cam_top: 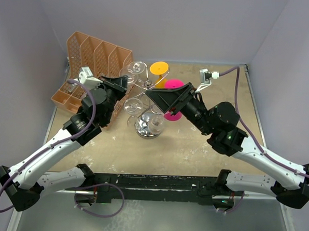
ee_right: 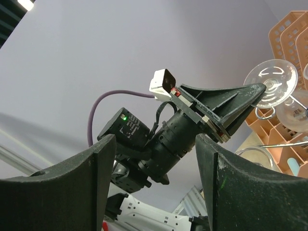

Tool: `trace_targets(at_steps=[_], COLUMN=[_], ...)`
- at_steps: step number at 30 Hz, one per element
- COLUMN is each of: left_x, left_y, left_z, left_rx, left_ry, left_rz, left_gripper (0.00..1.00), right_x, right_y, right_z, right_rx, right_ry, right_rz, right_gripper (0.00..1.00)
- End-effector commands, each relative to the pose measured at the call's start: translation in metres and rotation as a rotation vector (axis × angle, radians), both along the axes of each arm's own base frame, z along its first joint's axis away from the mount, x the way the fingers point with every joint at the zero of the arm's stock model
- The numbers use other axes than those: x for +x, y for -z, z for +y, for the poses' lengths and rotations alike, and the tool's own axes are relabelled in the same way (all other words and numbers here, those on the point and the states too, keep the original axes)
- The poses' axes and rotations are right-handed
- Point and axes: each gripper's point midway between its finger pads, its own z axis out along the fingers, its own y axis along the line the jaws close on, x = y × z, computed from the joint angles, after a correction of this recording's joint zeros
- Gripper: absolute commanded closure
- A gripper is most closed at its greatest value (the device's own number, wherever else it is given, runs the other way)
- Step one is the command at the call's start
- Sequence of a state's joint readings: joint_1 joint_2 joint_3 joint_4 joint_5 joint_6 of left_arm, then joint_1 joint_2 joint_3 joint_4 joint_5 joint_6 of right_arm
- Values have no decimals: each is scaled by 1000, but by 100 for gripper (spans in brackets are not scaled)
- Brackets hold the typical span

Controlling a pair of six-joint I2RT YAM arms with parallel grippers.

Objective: Place the wine glass upside down on the wine glass rack

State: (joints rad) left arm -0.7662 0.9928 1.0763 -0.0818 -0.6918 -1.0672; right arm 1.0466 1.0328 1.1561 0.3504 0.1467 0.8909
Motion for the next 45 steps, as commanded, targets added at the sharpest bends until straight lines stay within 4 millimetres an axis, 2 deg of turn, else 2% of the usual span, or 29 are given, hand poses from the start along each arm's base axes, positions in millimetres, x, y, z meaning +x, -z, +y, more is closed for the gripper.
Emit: trace_targets(at_steps=[1,13,22,28,45], left_x=[-3,-17,-29,-36,-32], left_y=[-48,-48,-31,-26,-3], left_z=[19,50,48,48,42], left_rx=[-110,-135,-75,-38,22], left_ry=[-36,-110,-52,-23,-8], left_rz=[-100,-111,-51,-28,28], left_gripper=[100,100,100,99,94], right_x=[-5,-4,1,4,13], right_y=[-21,-14,-5,-1,2], right_z=[-10,-6,-1,2,-3], right_rx=[76,70,43,37,28], right_ry=[3,-7,2,9,58], right_rz=[-28,-10,29,37,77], right_gripper=[31,32,34,34,38])
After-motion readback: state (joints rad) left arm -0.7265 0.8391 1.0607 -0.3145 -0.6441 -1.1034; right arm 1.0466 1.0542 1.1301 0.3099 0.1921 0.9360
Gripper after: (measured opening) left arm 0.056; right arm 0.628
